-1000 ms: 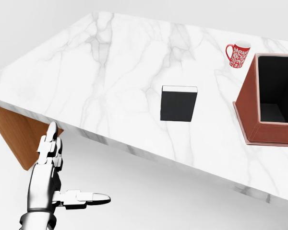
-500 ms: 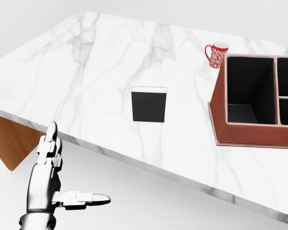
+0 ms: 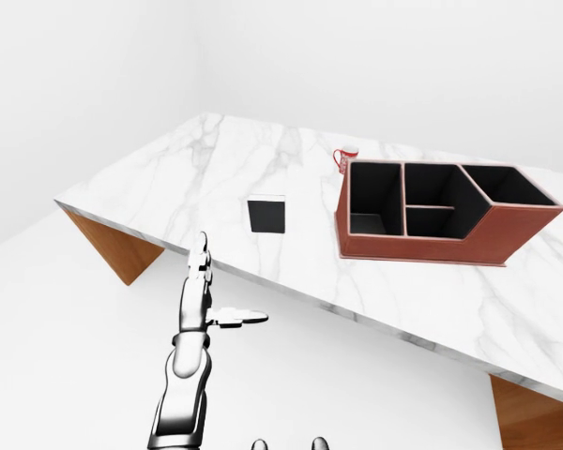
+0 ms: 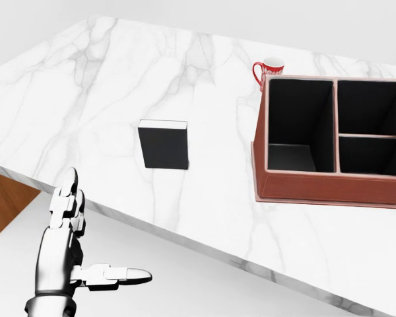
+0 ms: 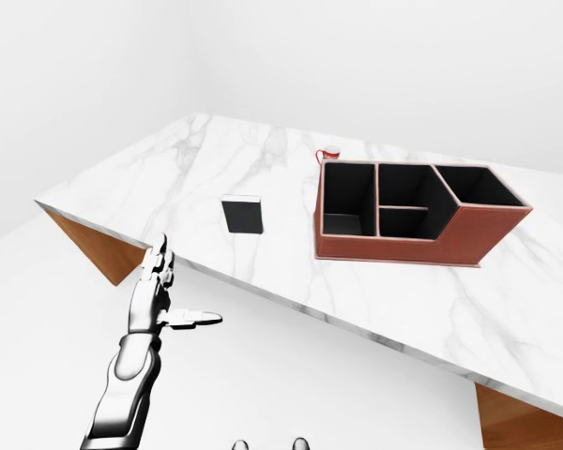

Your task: Pick up the book and place it in the left compartment of the caddy.

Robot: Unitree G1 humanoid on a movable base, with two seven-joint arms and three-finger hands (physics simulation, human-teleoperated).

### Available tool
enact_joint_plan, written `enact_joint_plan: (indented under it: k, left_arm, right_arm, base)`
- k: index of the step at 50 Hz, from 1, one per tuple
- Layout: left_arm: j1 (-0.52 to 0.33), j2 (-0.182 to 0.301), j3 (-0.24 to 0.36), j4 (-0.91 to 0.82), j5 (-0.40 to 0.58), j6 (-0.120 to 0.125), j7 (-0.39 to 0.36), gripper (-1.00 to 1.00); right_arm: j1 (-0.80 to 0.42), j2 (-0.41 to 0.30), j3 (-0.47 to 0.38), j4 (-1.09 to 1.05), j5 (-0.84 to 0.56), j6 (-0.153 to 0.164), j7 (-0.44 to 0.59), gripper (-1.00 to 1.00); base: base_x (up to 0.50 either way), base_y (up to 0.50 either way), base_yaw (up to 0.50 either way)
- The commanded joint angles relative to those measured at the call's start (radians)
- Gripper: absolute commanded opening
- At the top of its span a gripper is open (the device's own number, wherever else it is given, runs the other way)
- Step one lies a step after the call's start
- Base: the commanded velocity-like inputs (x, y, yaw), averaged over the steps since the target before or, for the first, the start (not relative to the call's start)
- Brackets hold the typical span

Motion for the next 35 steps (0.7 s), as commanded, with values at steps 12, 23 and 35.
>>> enact_joint_plan:
  k: [12, 23, 35]
  left_arm:
    - [-0.002, 0.000, 0.003, -0.003, -0.016, 0.000, -0.008, 1.00]
    - [-0.001, 0.001, 0.007, -0.004, -0.021, 0.000, -0.006, 1.00]
    - [0.003, 0.000, 0.003, -0.011, -0.016, 0.000, -0.007, 1.00]
  right_arm:
    - [-0.001, -0.001, 0.004, 0.007, -0.005, 0.000, -0.004, 1.00]
    - [-0.003, -0.002, 0.005, 0.010, -0.007, 0.000, -0.001, 1.00]
    - [-0.002, -0.001, 0.005, 0.008, -0.008, 0.000, 0.001, 1.00]
  base:
    - [0.13, -0.28, 0.00]
    - [0.13, -0.28, 0.00]
    - [0.13, -0.28, 0.00]
